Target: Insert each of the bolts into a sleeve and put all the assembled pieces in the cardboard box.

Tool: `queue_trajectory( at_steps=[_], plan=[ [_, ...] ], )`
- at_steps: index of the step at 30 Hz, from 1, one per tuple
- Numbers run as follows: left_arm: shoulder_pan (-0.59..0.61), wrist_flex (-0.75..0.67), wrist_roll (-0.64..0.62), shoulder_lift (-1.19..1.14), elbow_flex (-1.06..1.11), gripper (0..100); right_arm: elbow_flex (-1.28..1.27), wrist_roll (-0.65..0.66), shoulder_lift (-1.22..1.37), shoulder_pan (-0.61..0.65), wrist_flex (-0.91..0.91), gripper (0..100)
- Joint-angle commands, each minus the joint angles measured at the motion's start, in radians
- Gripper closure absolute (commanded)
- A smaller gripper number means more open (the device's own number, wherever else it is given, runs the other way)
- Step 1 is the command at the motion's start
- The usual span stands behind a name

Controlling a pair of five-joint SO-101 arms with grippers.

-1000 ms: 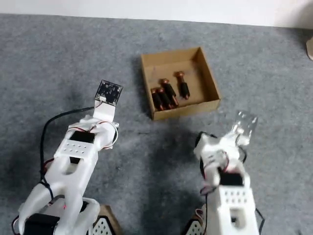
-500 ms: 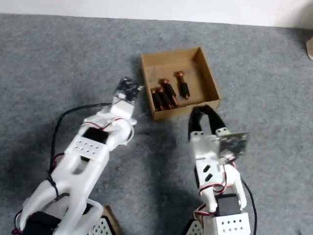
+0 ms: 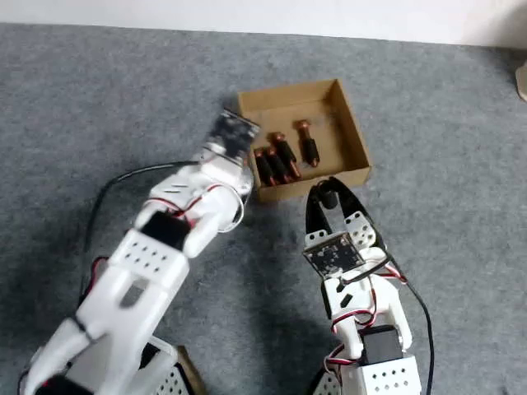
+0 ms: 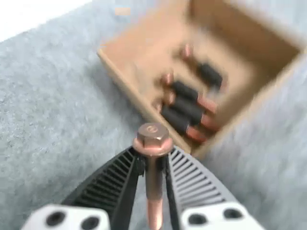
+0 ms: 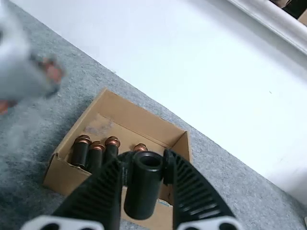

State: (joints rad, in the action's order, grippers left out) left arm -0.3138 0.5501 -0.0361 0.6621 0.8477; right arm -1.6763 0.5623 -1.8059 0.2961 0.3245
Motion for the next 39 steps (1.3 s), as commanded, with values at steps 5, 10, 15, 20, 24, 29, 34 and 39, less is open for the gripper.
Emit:
queue_trajectory(
  at_steps=[5, 10, 15, 20, 24, 29, 34, 39],
  plan=[
    [-0.038, 0.020, -0.282, 0.285, 0.019, 99, -0.113, 0.012, -0.008, 0.031, 0.007, 99.3],
    [-0.071, -0.002, -0.358, 0.387, 0.151, 99, -0.113, -0.244, -0.008, 0.110, 0.008, 99.3],
    [-0.018, -0.002, -0.362, 0.478, 0.176, 99, -0.113, -0.520, -0.008, 0.117, 0.010, 99.3],
    [0.030, -0.026, -0.440, 0.541, 0.160, 99, -0.117, -0.583, -0.008, 0.189, 0.079, 99.3],
    [-0.005, -0.068, -0.453, 0.549, 0.128, 99, -0.117, -0.572, -0.008, 0.243, 0.116, 99.3],
    [-0.116, -0.068, -0.427, 0.549, 0.120, 99, -0.114, -0.465, -0.015, 0.272, 0.128, 99.3],
    [-0.211, -0.068, -0.430, 0.549, 0.125, 99, -0.113, -0.479, -0.018, 0.274, 0.125, 99.3],
    [-0.223, -0.071, -0.430, 0.550, 0.125, 99, -0.117, -0.446, -0.018, 0.306, 0.125, 99.3]
  ],
)
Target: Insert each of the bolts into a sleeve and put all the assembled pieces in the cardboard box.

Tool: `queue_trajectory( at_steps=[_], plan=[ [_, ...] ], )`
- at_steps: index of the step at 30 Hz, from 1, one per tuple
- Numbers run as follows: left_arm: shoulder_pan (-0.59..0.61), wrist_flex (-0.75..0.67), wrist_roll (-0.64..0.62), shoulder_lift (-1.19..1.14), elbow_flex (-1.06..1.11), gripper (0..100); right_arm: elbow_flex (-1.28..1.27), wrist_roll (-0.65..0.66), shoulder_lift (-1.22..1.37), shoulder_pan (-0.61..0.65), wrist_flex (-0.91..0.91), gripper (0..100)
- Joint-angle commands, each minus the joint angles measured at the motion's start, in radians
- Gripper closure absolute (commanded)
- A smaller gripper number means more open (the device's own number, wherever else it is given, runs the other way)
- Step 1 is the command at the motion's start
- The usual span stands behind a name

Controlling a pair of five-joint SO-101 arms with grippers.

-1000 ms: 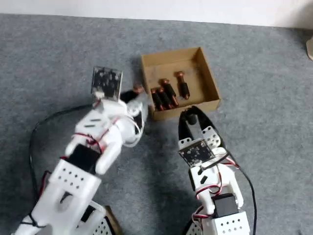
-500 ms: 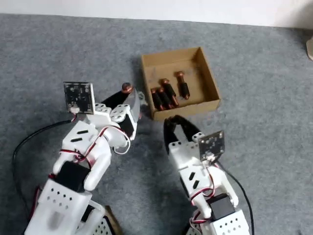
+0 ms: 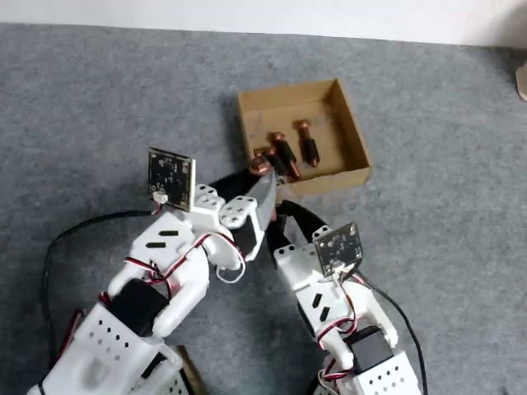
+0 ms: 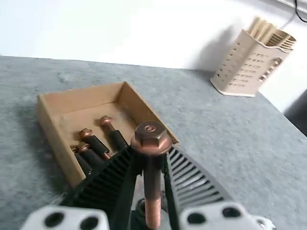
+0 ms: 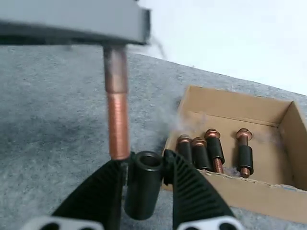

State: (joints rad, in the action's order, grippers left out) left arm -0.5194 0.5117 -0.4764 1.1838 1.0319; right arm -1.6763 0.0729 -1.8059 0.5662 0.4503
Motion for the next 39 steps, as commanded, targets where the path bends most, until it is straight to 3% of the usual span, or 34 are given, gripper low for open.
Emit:
queue_trajectory(
  at_steps=[1, 5, 17, 23, 27, 39],
  plan=[
    [-0.018, -0.032, 0.011, 0.031, -0.059, 99, -0.117, 0.072, -0.018, 0.050, 0.001, 99.3],
    [-0.016, -0.034, 0.011, 0.031, -0.039, 99, -0.117, 0.143, -0.018, 0.073, 0.001, 99.3],
    [0.010, -0.035, 0.015, 0.028, 0.022, 99, -0.117, 0.146, -0.019, 0.073, -0.025, 99.3],
    [0.070, -0.150, 0.017, 0.028, 0.117, 99, -0.117, 0.146, -0.019, 0.073, -0.067, 99.3],
    [0.056, -0.152, 0.110, 0.028, 0.128, 99, -0.117, 0.140, -0.019, 0.073, -0.067, 99.3],
    [0.005, -0.153, 0.143, 0.027, 0.174, 99, -0.113, 0.138, -0.019, 0.073, -0.068, 99.3]
  ],
)
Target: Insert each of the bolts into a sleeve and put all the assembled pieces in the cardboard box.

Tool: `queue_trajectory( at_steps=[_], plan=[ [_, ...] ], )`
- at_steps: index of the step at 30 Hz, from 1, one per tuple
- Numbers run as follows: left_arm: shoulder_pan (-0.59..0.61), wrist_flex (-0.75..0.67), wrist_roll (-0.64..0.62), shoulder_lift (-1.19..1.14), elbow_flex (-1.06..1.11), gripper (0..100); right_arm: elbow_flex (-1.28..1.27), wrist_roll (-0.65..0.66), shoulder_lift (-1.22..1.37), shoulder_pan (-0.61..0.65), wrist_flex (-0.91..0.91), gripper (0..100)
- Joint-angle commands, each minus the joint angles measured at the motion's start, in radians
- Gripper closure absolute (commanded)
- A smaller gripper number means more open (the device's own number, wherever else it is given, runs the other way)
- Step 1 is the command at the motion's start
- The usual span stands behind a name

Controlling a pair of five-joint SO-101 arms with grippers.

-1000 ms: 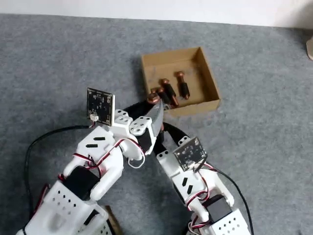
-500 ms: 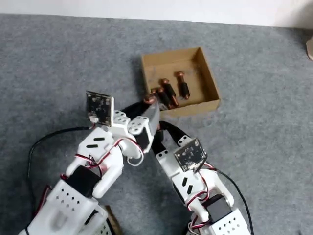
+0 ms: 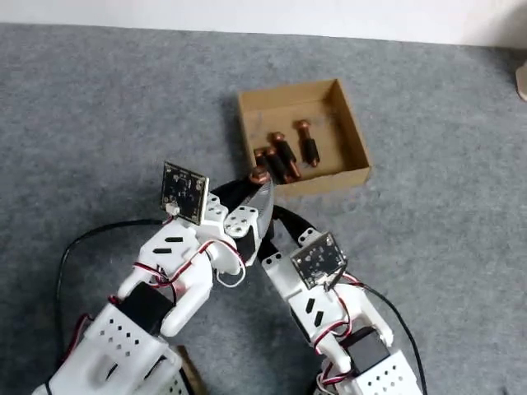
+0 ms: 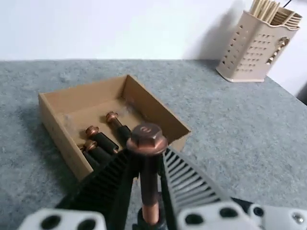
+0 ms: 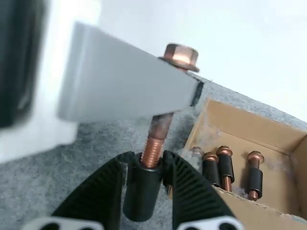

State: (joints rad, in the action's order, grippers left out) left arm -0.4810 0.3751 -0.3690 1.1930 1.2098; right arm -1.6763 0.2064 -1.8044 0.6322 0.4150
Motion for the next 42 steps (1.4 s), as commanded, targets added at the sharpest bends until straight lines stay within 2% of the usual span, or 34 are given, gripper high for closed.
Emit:
queue_trajectory(
  at_steps=[1, 6, 8, 11, 17, 20, 26, 29, 32, 36, 42],
  plan=[
    [-0.042, -0.017, 0.063, 0.018, -0.002, 99, -0.113, 0.003, -0.021, 0.005, -0.033, 99.3],
    [-0.048, -0.018, 0.092, 0.018, 0.025, 97, -0.113, -0.026, -0.021, 0.002, -0.031, 99.3],
    [-0.050, -0.015, 0.104, 0.018, 0.044, 89, -0.113, -0.054, -0.021, 0.002, -0.031, 99.3],
    [-0.048, -0.014, 0.192, 0.016, 0.062, 76, -0.113, -0.066, -0.021, 0.002, -0.028, 99.3],
    [-0.001, 0.181, 0.184, 0.016, -0.002, 74, -0.111, -0.066, -0.012, 0.002, -0.004, 99.3],
    [0.070, 0.347, 0.189, 0.018, -0.031, 73, -0.111, -0.066, -0.012, -0.028, 0.025, 99.3],
    [0.305, 0.532, 0.330, 0.027, -0.025, 73, -0.111, -0.066, -0.010, -0.197, 0.041, 99.3],
    [0.424, 0.588, 0.347, 0.027, 0.001, 73, -0.111, -0.064, -0.010, -0.220, 0.068, 99.3],
    [0.493, 0.588, 0.347, 0.027, 0.051, 73, -0.111, -0.063, -0.010, -0.223, 0.096, 99.3],
    [0.498, 0.582, 0.342, 0.027, 0.128, 73, -0.108, -0.060, -0.010, -0.225, 0.094, 99.4],
    [0.503, 0.437, 0.345, 0.027, 0.239, 74, -0.056, -0.060, -0.008, -0.225, 0.091, 99.4]
  ],
)
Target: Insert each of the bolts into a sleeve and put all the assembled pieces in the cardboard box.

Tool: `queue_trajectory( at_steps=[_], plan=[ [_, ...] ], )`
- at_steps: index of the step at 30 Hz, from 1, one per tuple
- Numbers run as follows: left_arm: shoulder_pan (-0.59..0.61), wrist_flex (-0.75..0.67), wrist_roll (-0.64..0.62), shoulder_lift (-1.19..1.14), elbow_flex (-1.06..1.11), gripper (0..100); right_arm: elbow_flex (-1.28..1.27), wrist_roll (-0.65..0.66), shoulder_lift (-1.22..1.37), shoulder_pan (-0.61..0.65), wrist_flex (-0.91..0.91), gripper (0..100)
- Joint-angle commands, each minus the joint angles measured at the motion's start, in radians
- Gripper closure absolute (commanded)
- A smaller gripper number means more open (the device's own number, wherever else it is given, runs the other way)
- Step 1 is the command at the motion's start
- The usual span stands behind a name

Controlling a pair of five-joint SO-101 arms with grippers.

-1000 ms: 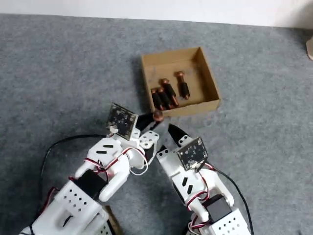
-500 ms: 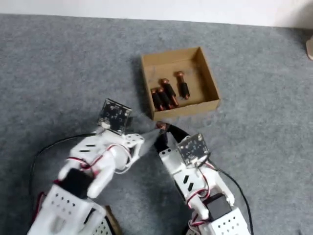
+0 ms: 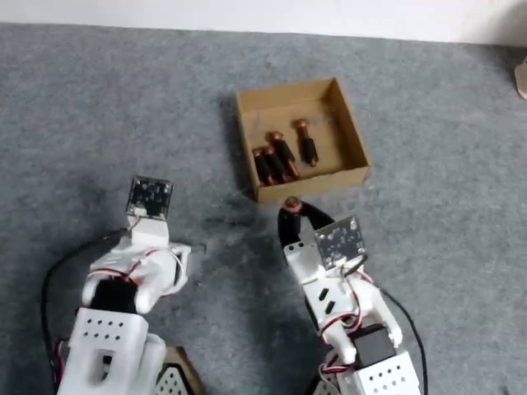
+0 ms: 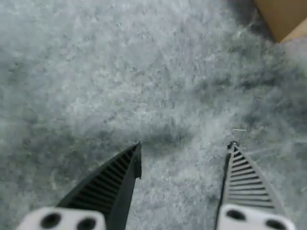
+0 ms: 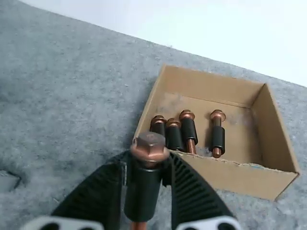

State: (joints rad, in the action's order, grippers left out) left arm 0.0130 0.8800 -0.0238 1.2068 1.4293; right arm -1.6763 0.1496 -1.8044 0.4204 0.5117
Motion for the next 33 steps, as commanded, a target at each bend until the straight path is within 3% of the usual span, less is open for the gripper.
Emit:
queue_trajectory(
  at_steps=[1, 6, 14, 19, 23, 33],
  plan=[
    [0.010, -0.077, 0.002, 0.013, 0.027, 74, -0.045, -0.003, -0.007, -0.013, -0.005, 99.4],
    [0.012, -0.077, 0.002, 0.005, 0.031, 74, 0.024, -0.002, 0.116, -0.013, -0.008, 99.4],
    [0.012, -0.077, 0.002, 0.004, 0.039, 75, 0.366, -0.003, 0.604, -0.053, -0.120, 99.4],
    [0.012, -0.083, 0.002, 0.005, 0.050, 89, 0.613, -0.003, 0.906, -0.093, -0.186, 99.4],
    [0.012, -0.193, 0.003, 0.013, 0.102, 98, 0.780, -0.003, 1.118, -0.096, -0.263, 99.4],
    [0.012, -0.229, 0.084, 0.013, 0.127, 99, 1.127, -0.002, 1.616, -0.191, -0.403, 99.4]
  ],
)
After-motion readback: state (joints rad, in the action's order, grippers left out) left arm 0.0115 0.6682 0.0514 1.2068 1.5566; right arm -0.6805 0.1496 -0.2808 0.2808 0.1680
